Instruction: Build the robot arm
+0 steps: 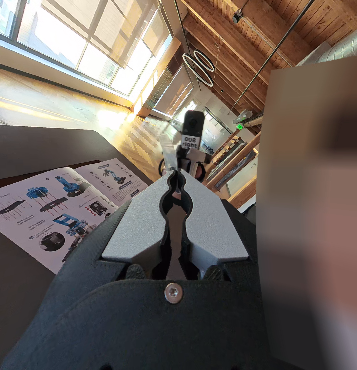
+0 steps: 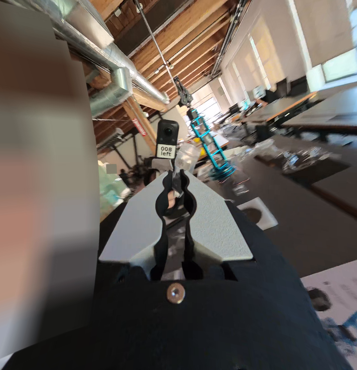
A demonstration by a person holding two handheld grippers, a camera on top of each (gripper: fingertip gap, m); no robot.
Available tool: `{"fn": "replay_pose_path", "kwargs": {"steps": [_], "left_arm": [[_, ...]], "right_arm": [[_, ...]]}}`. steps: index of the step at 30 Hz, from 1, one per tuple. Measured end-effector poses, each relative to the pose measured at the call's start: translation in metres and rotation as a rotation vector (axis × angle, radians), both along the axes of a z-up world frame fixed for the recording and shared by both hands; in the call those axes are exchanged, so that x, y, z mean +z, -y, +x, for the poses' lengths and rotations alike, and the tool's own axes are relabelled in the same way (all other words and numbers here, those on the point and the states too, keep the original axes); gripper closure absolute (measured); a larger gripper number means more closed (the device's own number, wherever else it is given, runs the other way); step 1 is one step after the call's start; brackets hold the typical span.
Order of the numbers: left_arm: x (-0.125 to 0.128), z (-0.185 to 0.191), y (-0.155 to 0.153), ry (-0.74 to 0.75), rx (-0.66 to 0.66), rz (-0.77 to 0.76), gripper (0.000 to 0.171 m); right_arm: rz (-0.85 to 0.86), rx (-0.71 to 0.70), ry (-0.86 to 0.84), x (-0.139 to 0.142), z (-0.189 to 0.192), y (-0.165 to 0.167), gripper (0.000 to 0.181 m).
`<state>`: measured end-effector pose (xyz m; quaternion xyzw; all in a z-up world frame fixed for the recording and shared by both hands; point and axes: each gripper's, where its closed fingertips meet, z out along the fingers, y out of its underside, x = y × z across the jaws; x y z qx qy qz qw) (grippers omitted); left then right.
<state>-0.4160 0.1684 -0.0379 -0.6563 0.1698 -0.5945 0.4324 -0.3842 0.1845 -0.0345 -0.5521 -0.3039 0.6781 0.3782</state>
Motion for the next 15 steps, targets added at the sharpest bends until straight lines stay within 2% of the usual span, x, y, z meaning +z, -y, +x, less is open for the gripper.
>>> {"fn": "replay_pose_path", "kwargs": {"steps": [3, 5, 7, 11, 15], "left_arm": [[-0.001, -0.001, -0.001, -0.002, 0.000, -0.002, 0.171], [-0.002, 0.001, 0.000, -0.008, -0.008, -0.003, 0.171], [-0.002, 0.003, 0.001, -0.006, -0.014, -0.002, 0.171], [-0.001, 0.003, 0.001, 0.001, -0.018, -0.002, 0.171], [0.002, 0.003, 0.003, 0.015, -0.027, 0.002, 0.171]], "right_arm": [[0.192, -0.076, 0.038, 0.010, -0.003, 0.012, 0.181], [0.248, -0.097, 0.033, 0.017, -0.010, 0.020, 0.181], [0.244, -0.082, 0.036, 0.017, -0.017, 0.027, 0.181], [0.212, -0.068, 0.119, 0.000, -0.028, 0.024, 0.181], [0.233, -0.109, 0.105, 0.007, -0.021, 0.020, 0.181]]}}
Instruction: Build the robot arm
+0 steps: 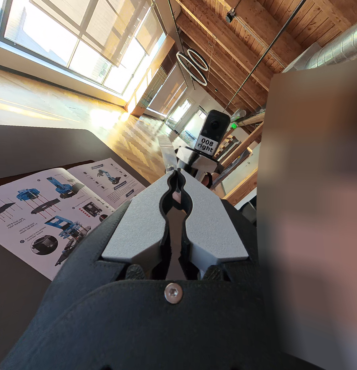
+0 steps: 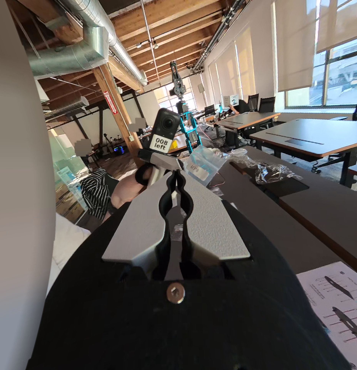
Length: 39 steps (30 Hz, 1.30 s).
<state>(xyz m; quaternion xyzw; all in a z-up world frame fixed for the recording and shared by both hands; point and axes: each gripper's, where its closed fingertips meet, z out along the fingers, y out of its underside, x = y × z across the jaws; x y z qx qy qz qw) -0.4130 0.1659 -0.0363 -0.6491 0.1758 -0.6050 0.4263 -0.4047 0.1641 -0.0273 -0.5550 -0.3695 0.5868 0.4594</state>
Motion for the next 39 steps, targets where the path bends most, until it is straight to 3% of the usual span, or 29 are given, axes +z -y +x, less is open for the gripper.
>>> {"fn": "replay_pose_path", "kwargs": {"steps": [13, 18, 22, 27, 32, 39], "left_arm": [[0.004, -0.002, 0.001, 0.027, -0.011, -0.001, 0.171], [0.005, -0.003, 0.002, 0.027, -0.006, 0.002, 0.171], [0.006, -0.004, 0.002, 0.030, -0.004, 0.003, 0.171], [0.006, -0.001, 0.002, 0.026, -0.009, 0.004, 0.171], [0.006, -0.001, 0.002, 0.026, -0.007, 0.003, 0.171], [0.007, -0.002, 0.002, 0.029, -0.005, 0.004, 0.171]], "right_arm": [[0.038, -0.023, 0.083, -0.012, -0.007, 0.000, 0.181], [0.023, -0.054, 0.022, 0.000, 0.009, -0.008, 0.181], [-0.015, -0.078, 0.091, -0.013, 0.015, -0.019, 0.181], [0.017, 0.023, -0.004, 0.009, 0.004, 0.010, 0.181], [0.038, 0.010, 0.108, -0.013, -0.014, 0.011, 0.181], [0.052, -0.024, 0.134, -0.014, -0.007, 0.005, 0.181]]}}
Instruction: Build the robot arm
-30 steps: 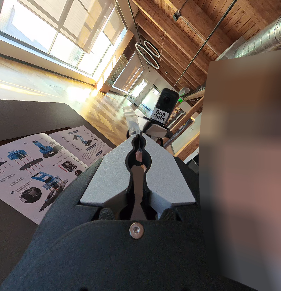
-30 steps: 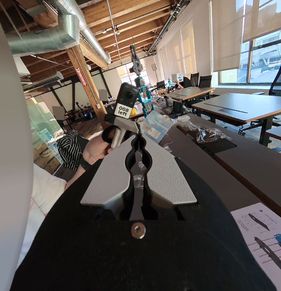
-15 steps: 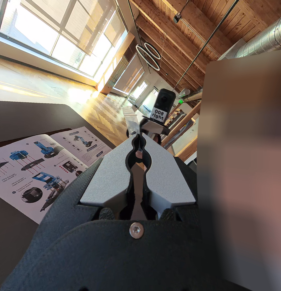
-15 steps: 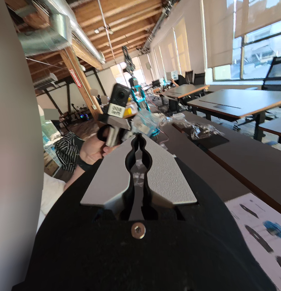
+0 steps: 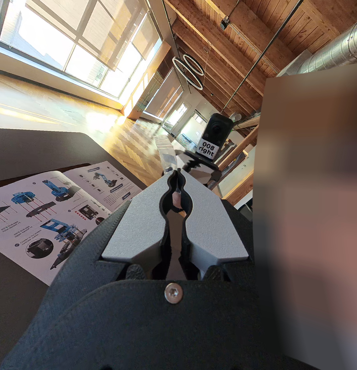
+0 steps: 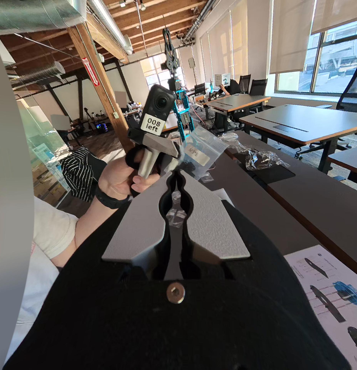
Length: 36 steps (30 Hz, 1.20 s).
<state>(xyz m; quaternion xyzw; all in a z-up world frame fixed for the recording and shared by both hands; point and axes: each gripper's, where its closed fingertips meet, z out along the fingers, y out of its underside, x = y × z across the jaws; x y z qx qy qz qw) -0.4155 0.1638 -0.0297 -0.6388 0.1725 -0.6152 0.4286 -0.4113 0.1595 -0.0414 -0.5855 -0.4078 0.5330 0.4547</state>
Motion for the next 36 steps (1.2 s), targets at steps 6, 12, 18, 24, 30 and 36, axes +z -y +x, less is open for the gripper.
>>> {"fn": "replay_pose_path", "kwargs": {"steps": [6, 12, 18, 24, 30, 36], "left_arm": [[0.001, -0.001, 0.000, 0.000, 0.003, 0.003, 0.171], [0.001, -0.002, 0.000, 0.000, 0.006, 0.005, 0.171], [-0.001, -0.002, 0.000, 0.000, 0.003, 0.001, 0.171], [-0.001, -0.003, 0.000, 0.001, 0.008, 0.003, 0.171], [-0.001, -0.005, 0.000, 0.005, 0.009, 0.004, 0.171], [-0.002, -0.005, 0.001, 0.003, 0.006, 0.004, 0.171]], "right_arm": [[0.006, -0.010, -0.014, 0.002, 0.003, -0.002, 0.181], [-0.033, -0.019, 0.023, -0.007, 0.006, -0.009, 0.181], [-0.012, -0.006, -0.008, 0.000, 0.003, -0.004, 0.181], [-0.005, 0.059, 0.023, -0.007, -0.013, 0.012, 0.181], [0.014, 0.015, 0.008, 0.000, -0.002, 0.004, 0.181], [0.037, -0.011, 0.075, -0.010, 0.005, -0.003, 0.181]]}}
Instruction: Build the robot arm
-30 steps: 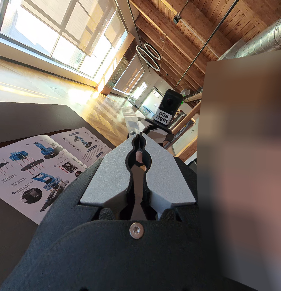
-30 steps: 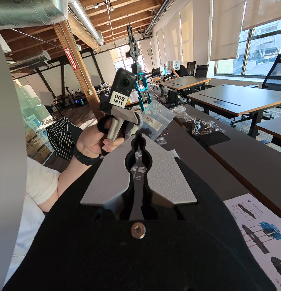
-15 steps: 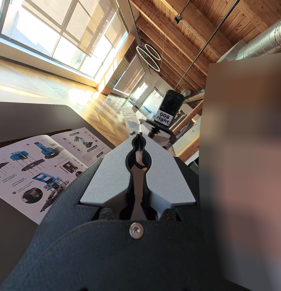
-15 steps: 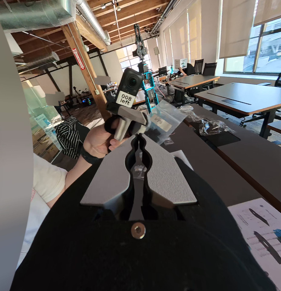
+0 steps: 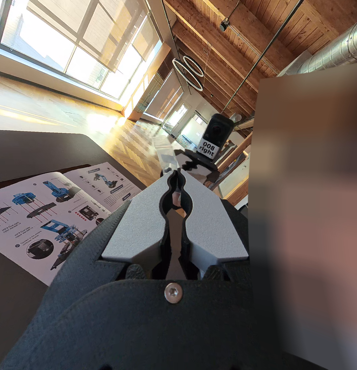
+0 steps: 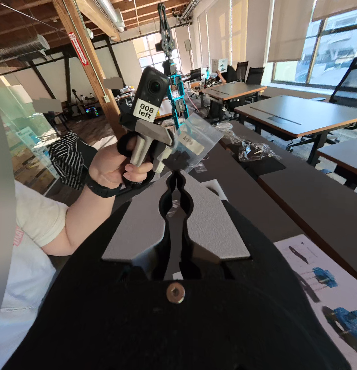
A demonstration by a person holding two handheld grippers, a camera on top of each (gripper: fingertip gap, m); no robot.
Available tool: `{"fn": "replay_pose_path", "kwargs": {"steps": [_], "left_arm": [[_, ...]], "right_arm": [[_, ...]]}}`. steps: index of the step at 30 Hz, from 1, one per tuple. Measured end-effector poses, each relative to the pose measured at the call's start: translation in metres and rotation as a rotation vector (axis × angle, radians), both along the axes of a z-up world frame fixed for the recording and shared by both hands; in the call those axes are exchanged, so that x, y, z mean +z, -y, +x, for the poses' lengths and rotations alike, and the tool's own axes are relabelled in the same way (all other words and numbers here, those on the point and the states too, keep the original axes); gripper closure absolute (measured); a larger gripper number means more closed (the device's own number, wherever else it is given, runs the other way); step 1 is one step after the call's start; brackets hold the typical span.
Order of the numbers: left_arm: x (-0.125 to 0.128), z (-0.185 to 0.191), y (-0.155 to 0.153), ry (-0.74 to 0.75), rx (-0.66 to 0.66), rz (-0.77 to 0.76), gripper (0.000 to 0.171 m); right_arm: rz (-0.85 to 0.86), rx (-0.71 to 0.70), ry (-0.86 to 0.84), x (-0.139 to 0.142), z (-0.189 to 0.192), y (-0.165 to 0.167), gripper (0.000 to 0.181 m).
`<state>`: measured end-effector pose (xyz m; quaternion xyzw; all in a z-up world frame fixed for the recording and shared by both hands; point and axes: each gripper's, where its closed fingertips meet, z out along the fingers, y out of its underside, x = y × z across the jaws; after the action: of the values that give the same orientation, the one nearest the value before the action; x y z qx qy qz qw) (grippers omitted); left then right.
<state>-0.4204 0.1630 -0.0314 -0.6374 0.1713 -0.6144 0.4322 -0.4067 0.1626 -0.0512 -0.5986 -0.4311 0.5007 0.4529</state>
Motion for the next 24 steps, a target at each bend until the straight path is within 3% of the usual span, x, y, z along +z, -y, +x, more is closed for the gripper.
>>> {"fn": "replay_pose_path", "kwargs": {"steps": [3, 6, 10, 13, 15, 18, 20, 24], "left_arm": [[0.000, 0.001, 0.002, -0.001, -0.011, 0.001, 0.171], [-0.004, 0.011, 0.012, -0.034, -0.088, -0.001, 0.171], [-0.012, 0.034, 0.037, -0.086, -0.272, 0.011, 0.171], [-0.013, 0.052, 0.054, -0.114, -0.368, 0.046, 0.171], [-0.009, 0.062, 0.066, -0.113, -0.416, 0.075, 0.171], [-0.001, 0.071, 0.081, -0.128, -0.424, 0.128, 0.171], [-0.005, 0.080, 0.092, -0.169, -0.417, 0.147, 0.171], [-0.040, 0.108, 0.112, -0.299, -0.388, 0.138, 0.171]], "right_arm": [[-0.012, -0.058, 0.046, -0.008, 0.015, -0.015, 0.181], [-0.061, -0.013, 0.032, -0.008, 0.028, -0.016, 0.179], [-0.156, 0.123, -0.095, 0.011, 0.053, -0.001, 0.135], [-0.370, 0.237, -0.099, 0.006, 0.060, 0.013, 0.130], [-0.449, 0.377, -0.103, 0.005, 0.059, 0.036, 0.134], [-0.434, 0.553, -0.160, 0.014, 0.067, 0.074, 0.181], [-0.426, 0.515, -0.169, 0.013, 0.074, 0.083, 0.181], [-0.432, 0.442, -0.062, -0.025, 0.109, 0.111, 0.181]]}}
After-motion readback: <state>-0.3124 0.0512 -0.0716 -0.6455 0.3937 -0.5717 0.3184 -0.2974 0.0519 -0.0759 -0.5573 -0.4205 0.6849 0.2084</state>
